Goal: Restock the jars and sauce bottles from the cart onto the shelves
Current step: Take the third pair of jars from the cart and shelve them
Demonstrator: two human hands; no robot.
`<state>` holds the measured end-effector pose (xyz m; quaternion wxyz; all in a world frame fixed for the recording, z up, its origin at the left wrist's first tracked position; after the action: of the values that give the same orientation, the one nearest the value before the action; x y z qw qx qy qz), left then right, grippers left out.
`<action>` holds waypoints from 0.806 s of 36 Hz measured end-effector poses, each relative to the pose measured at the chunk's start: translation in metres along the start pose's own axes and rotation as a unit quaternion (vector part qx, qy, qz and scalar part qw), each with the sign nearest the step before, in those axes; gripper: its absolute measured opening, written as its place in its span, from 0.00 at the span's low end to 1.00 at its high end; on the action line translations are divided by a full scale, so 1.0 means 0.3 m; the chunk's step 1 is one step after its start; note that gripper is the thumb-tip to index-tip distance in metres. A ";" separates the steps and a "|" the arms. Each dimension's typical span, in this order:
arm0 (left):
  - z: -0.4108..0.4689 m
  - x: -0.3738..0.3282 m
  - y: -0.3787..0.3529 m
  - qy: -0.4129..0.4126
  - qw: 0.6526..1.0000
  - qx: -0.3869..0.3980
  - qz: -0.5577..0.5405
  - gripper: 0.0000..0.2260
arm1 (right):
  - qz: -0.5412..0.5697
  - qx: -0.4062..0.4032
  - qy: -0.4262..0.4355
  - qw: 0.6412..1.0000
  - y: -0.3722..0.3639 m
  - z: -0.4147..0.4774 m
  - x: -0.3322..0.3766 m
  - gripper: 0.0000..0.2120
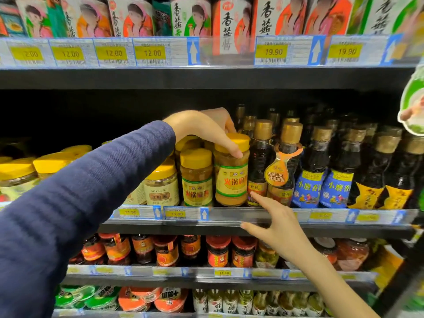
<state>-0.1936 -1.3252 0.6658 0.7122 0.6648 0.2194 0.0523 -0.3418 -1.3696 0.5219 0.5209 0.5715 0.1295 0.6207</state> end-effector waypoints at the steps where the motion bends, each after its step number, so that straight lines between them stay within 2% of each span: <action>1: 0.006 0.005 -0.007 -0.003 1.000 0.000 -0.001 0.30 | -0.015 -0.001 -0.003 1.000 -0.002 -0.006 -0.005 0.35; 8: 0.034 0.048 -0.069 0.006 0.999 0.019 0.027 0.38 | -0.098 -0.018 0.038 0.994 -0.027 -0.039 -0.018 0.31; 12: 0.041 0.048 -0.102 0.002 0.999 0.033 0.041 0.36 | -0.142 -0.058 0.057 0.986 -0.041 -0.046 -0.039 0.29; 18: 0.048 0.057 -0.112 0.001 0.998 0.042 0.047 0.36 | -0.207 -0.074 0.080 0.972 -0.055 -0.052 -0.046 0.30; 29: 0.054 0.061 -0.110 -0.006 0.997 0.057 0.050 0.37 | -0.246 -0.090 0.096 0.960 -0.049 -0.064 -0.043 0.30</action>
<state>-0.1782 -1.3373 0.6295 0.6707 0.7149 0.1848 0.0712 -0.3532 -1.3653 0.4974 0.6922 0.4104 0.2590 0.5343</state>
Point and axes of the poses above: each hand's wrist, its own z-axis towards the middle knuckle, its own y-axis out of the back of the hand, x = y × z, the point moved 8 cm from there along z, towards the middle knuckle, and after that the axes turned 7 degrees about -y, right-handed, at the moved point
